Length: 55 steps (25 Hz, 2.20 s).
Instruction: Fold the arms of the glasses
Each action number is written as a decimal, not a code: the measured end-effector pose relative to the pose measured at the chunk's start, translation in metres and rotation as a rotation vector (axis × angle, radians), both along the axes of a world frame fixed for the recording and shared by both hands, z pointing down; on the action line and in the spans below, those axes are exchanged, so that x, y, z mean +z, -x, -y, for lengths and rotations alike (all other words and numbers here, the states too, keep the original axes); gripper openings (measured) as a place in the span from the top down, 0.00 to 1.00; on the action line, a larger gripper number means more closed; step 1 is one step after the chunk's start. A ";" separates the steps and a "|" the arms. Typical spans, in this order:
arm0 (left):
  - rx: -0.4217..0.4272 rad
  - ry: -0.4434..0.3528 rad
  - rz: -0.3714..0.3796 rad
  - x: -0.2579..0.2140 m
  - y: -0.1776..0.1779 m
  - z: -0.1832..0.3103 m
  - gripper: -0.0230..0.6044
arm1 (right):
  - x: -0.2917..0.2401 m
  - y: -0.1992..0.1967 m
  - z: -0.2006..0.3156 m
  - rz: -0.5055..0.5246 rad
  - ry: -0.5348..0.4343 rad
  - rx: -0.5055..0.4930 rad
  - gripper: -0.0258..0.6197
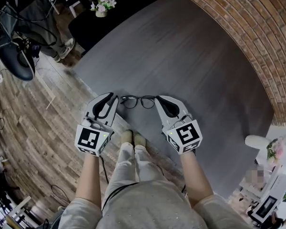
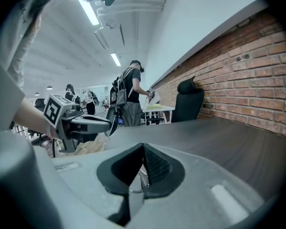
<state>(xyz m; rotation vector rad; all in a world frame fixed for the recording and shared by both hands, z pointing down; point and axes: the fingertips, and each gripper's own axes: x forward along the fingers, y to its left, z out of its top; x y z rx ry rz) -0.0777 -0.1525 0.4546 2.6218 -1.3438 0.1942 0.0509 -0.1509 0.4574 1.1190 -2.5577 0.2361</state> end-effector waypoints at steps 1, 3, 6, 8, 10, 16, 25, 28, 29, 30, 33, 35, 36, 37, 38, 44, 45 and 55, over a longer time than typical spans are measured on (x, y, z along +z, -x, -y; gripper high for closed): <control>-0.005 -0.009 0.006 -0.005 0.001 0.001 0.88 | -0.006 0.000 0.000 0.003 -0.015 -0.001 0.96; -0.022 -0.026 0.025 -0.013 0.004 0.002 0.88 | -0.017 -0.001 0.001 0.011 -0.037 0.002 0.96; -0.047 -0.054 0.027 -0.028 0.008 0.004 0.93 | -0.033 -0.004 0.002 0.027 -0.059 0.015 0.96; -0.058 -0.071 0.020 -0.038 0.011 0.005 0.94 | -0.043 -0.007 0.005 0.039 -0.076 0.027 0.96; -0.065 -0.085 0.016 -0.047 0.011 0.004 0.95 | -0.055 -0.011 0.007 0.054 -0.092 0.039 0.96; -0.108 -0.111 -0.014 -0.076 0.014 0.003 0.95 | -0.088 -0.019 0.010 0.085 -0.138 0.052 0.96; -0.167 -0.138 -0.071 -0.111 0.028 -0.002 0.95 | -0.126 -0.020 0.007 0.107 -0.191 0.041 0.96; -0.185 -0.154 -0.082 -0.124 0.033 -0.003 0.95 | -0.139 -0.021 0.007 0.112 -0.209 0.043 0.96; -0.191 -0.160 -0.085 -0.128 0.035 -0.004 0.95 | -0.143 -0.022 0.007 0.114 -0.215 0.043 0.96; -0.196 -0.166 -0.088 -0.132 0.036 -0.004 0.95 | -0.147 -0.023 0.007 0.115 -0.220 0.044 0.96; -0.211 -0.181 -0.093 -0.145 0.040 -0.007 0.95 | -0.158 -0.026 0.006 0.117 -0.235 0.042 0.96; -0.215 -0.193 -0.093 -0.152 0.040 -0.009 0.95 | -0.164 -0.027 0.005 0.119 -0.246 0.041 0.96; -0.215 -0.198 -0.093 -0.155 0.040 -0.010 0.95 | -0.168 -0.028 0.004 0.121 -0.251 0.042 0.96; -0.214 -0.203 -0.094 -0.158 0.041 -0.011 0.95 | -0.170 -0.029 0.004 0.123 -0.254 0.042 0.96; -0.215 -0.206 -0.095 -0.161 0.041 -0.011 0.95 | -0.172 -0.029 0.004 0.124 -0.257 0.043 0.96; -0.218 -0.225 -0.102 -0.173 0.043 -0.013 0.95 | -0.184 -0.028 0.003 0.131 -0.273 0.037 0.96; -0.218 -0.228 -0.103 -0.175 0.042 -0.014 0.95 | -0.186 -0.028 0.003 0.132 -0.276 0.037 0.96; -0.227 -0.254 -0.108 -0.188 0.044 -0.023 0.95 | -0.198 -0.030 -0.005 0.143 -0.301 0.033 0.96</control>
